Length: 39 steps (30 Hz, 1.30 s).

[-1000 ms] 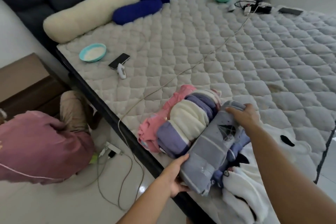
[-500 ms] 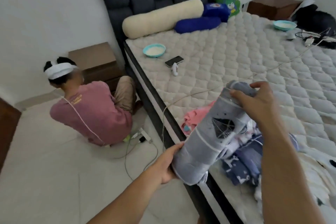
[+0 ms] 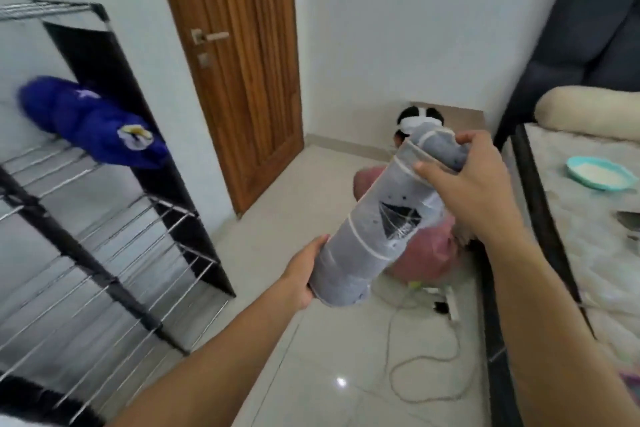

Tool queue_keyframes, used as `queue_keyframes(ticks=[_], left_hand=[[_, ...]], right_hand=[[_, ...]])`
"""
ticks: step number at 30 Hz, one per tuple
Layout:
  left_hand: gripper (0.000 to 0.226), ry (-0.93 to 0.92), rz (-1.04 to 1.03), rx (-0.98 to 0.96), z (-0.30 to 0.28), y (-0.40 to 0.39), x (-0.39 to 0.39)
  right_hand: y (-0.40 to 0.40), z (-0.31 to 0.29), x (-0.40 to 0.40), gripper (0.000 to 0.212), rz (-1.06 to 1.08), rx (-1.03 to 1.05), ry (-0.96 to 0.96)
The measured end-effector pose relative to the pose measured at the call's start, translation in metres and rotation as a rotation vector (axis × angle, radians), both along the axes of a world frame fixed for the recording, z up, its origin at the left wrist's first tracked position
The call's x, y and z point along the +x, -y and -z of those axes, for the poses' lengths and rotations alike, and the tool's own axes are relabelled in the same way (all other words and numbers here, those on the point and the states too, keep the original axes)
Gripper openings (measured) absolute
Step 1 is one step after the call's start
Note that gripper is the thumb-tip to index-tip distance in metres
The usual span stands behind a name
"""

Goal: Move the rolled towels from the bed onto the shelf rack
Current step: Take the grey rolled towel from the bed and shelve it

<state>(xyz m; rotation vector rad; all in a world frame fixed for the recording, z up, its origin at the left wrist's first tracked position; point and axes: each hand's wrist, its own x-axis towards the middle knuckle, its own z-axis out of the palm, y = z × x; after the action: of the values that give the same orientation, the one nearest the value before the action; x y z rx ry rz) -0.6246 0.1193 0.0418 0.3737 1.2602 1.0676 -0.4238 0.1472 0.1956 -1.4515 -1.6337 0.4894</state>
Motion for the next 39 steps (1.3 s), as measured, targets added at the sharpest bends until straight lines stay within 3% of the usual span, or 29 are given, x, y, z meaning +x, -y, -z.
queue_keyframes(ticks=[11, 22, 32, 39], left_hand=[[0.047, 0.049, -0.660, 0.080, 0.000, -0.026, -0.226], [0.039, 0.228, -1.189, 0.156, -0.015, -0.048, -0.345], [0.047, 0.259, -1.304, 0.263, -0.002, -0.028, -0.409], [0.070, 0.082, -1.113, 0.278, 0.001, -0.014, -0.425]], right_hand=[[-0.100, -0.034, -0.295, 0.058, -0.676, 0.204, 0.054], [-0.153, -0.041, -0.523, 0.055, -1.247, 0.238, 0.027], [-0.150, -0.016, -0.662, 0.066, -1.401, 0.152, 0.099], [-0.146, 0.003, -0.723, 0.079, -1.324, 0.115, 0.179]])
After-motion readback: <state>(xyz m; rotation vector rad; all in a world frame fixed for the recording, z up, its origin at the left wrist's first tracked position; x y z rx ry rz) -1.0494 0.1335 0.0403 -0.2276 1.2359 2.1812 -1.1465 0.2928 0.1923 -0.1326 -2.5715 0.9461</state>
